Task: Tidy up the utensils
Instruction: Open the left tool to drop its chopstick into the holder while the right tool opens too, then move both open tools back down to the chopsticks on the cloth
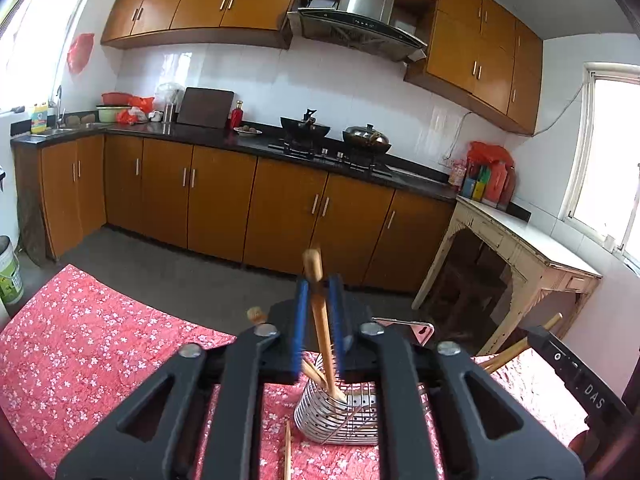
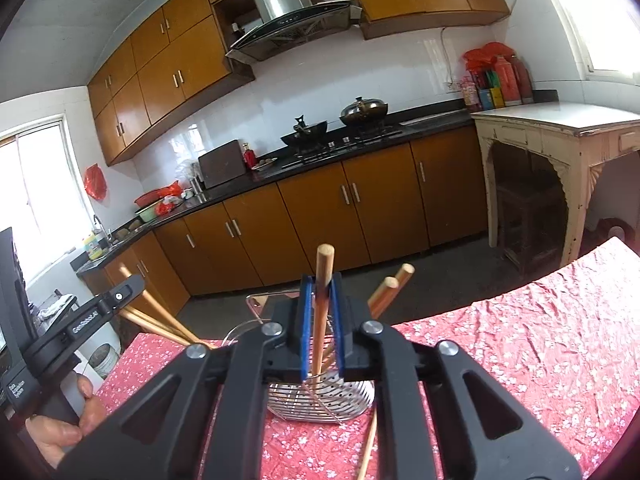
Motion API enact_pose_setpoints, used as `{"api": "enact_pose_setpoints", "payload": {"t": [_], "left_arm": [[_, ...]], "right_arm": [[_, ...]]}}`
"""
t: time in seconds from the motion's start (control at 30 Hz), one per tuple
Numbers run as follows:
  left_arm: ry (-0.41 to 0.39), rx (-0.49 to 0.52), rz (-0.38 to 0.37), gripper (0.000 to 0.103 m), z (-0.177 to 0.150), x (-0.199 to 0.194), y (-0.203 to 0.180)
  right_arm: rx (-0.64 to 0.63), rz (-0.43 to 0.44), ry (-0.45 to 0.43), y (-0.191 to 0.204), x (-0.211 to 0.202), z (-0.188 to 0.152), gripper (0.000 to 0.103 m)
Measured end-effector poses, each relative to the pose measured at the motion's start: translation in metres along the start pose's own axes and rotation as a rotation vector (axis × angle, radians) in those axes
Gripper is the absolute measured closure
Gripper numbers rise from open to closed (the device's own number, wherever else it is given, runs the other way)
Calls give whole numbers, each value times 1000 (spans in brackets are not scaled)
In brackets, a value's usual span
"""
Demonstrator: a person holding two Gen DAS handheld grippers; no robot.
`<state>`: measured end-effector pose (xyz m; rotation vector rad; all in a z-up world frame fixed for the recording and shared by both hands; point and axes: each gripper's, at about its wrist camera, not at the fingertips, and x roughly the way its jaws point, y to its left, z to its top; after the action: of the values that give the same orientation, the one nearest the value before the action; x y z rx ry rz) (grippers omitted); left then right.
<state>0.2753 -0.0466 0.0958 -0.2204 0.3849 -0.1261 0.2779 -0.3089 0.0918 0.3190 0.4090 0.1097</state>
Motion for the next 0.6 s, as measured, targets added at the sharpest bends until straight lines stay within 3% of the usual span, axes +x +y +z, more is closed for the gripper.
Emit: {"api": "enact_pose_setpoints", "payload": {"t": [0.03, 0.1, 0.4, 0.6], "left_arm": [[-8, 3, 14, 65, 1, -3, 0], [-31, 7, 13, 59, 2, -11, 2], [-86, 6, 39, 58, 9, -50, 16], [-80, 27, 75, 56, -9, -82, 38]], "right_arm": [[0, -7, -7, -1, -3, 0, 81], [-5, -21, -25, -1, -11, 1, 73], [-60, -57, -115, 7, -67, 0, 67], [-85, -53, -86, 1, -104, -27, 67]]}}
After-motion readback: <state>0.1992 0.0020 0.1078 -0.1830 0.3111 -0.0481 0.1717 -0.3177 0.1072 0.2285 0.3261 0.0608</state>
